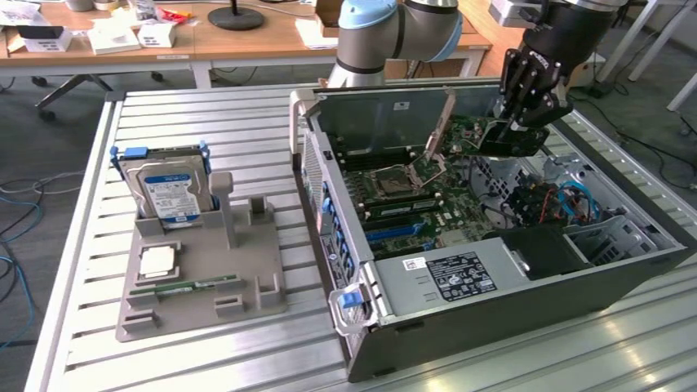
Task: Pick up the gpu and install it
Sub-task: 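Insert the gpu into the slot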
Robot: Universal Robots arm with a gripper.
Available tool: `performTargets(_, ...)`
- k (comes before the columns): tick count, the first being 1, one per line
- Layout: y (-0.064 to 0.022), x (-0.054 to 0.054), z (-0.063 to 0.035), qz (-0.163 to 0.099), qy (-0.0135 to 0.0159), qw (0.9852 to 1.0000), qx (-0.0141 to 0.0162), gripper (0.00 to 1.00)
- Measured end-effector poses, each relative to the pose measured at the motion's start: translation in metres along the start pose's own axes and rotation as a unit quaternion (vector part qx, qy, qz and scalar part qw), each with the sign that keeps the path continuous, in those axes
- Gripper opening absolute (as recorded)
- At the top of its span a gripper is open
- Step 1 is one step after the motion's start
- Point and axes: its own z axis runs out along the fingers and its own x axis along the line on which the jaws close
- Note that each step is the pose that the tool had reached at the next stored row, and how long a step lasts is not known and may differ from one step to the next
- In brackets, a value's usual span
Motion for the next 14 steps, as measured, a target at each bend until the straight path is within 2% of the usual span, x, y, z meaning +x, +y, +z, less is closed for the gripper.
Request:
performTargets(7,0.0000,0.0000,0.0001,-0.011,0.0004,0.9999,-0.0002,0.27)
performTargets(14,0.0000,0.0000,0.0001,-0.044,0.0016,0.9990,-0.0009,0.27)
